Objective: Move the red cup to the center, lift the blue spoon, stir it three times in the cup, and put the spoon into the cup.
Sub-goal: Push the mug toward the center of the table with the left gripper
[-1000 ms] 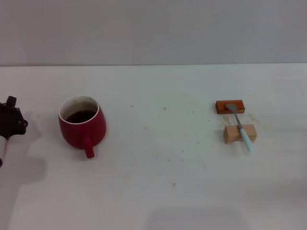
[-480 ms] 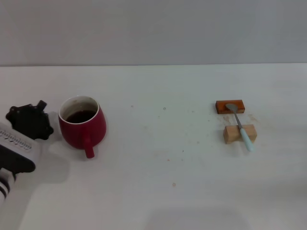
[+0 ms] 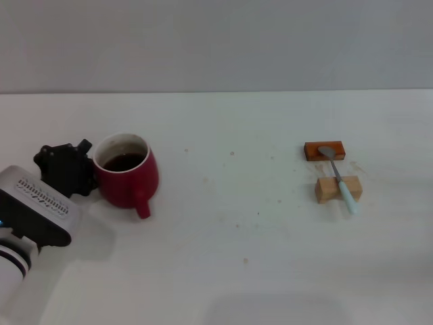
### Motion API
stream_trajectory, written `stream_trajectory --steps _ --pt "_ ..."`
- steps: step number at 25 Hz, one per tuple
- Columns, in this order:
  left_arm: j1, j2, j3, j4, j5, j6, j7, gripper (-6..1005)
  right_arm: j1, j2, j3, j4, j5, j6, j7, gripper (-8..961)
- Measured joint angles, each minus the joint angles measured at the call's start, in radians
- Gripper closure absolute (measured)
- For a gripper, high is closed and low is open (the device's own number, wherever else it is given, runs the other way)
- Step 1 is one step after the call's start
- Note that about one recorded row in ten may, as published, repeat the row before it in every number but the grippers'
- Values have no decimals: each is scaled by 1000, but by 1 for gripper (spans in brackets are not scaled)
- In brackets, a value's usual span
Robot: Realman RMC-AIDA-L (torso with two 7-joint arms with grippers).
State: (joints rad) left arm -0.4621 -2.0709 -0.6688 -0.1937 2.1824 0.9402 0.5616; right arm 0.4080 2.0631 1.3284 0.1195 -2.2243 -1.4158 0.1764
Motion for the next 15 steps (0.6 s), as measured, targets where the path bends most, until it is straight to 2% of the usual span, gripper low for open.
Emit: stream_trajectory --steps 15 --pt "-1 -2 43 -69 27 -8 -9 1000 0 0 0 4 0 0 0 228"
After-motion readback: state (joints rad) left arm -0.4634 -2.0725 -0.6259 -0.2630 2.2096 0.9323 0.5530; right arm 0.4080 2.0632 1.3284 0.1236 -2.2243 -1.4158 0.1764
